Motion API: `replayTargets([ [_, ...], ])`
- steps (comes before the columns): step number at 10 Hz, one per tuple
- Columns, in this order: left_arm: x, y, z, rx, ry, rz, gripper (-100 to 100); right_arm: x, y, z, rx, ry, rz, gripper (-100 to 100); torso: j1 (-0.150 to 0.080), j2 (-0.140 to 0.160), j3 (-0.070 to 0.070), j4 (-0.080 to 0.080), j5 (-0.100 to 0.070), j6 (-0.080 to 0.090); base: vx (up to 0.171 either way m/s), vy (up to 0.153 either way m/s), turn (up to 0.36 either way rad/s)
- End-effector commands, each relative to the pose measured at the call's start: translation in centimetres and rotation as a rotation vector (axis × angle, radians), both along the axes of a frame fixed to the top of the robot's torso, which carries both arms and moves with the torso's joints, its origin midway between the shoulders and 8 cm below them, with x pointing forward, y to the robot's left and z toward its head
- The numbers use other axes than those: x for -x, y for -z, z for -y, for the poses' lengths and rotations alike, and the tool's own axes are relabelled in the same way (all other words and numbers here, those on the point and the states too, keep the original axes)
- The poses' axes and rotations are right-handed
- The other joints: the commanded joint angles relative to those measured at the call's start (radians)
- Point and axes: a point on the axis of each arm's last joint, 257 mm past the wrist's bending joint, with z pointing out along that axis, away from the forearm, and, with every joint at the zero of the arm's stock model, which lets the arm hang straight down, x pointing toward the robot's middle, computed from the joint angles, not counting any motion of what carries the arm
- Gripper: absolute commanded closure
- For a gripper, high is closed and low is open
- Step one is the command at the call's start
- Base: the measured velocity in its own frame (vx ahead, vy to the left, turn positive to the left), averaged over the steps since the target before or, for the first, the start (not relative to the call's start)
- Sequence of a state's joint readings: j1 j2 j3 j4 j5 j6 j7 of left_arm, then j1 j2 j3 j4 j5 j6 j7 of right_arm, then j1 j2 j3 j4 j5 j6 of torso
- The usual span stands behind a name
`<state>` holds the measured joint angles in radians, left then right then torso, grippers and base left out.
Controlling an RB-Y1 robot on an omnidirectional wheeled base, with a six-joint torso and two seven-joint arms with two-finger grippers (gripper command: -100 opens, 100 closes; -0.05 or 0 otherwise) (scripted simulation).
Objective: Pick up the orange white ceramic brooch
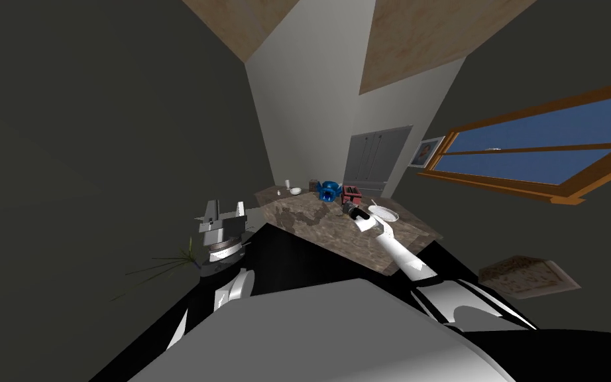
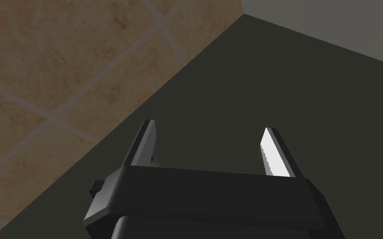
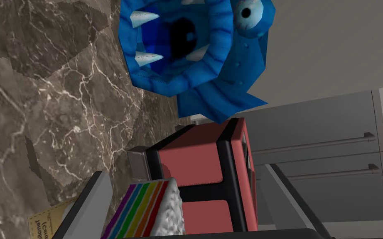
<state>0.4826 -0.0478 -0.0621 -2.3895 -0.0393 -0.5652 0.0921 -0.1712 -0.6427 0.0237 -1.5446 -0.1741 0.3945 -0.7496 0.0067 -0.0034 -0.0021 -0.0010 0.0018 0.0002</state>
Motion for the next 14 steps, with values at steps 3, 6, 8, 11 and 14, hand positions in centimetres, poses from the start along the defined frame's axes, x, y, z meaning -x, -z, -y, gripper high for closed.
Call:
replayTargets([
  [3,0.0,0.0,0.0,0.000,0.000,0.000,0,-0.1,1.2,3.9,-0.045,0.094,-0.079,-100,-0.002,-0.002,-0.001,0.000,0.000,0.000,0.044,0.082,-0.050],
  [6,0.0,0.0,0.0,0.000,0.000,0.000,0,-0.2,1.7,6.6,-0.087,0.170,-0.128,-100,-0.004,-0.001,-0.001,0.000,-0.001,0.000,0.033,0.057,-0.049],
  [8,0.0,0.0,0.0,0.000,0.000,0.000,0,0.0,2.3,9.2,-0.135,0.250,-0.175,-100,-0.003,-0.001,0.000,0.000,-0.001,0.000,0.048,0.081,-0.077],
  [11,0.0,0.0,0.0,0.000,0.000,0.000,0,0.5,2.7,11.7,-0.187,0.331,-0.218,-100,-0.004,-0.002,-0.001,0.000,-0.001,0.000,0.044,0.060,-0.046],
  [14,0.0,0.0,0.0,0.000,0.000,0.000,0,1.2,3.4,14.0,-0.244,0.416,-0.261,-100,-0.004,-0.003,-0.002,-0.001,-0.001,0.000,0.065,0.060,-0.047],
])
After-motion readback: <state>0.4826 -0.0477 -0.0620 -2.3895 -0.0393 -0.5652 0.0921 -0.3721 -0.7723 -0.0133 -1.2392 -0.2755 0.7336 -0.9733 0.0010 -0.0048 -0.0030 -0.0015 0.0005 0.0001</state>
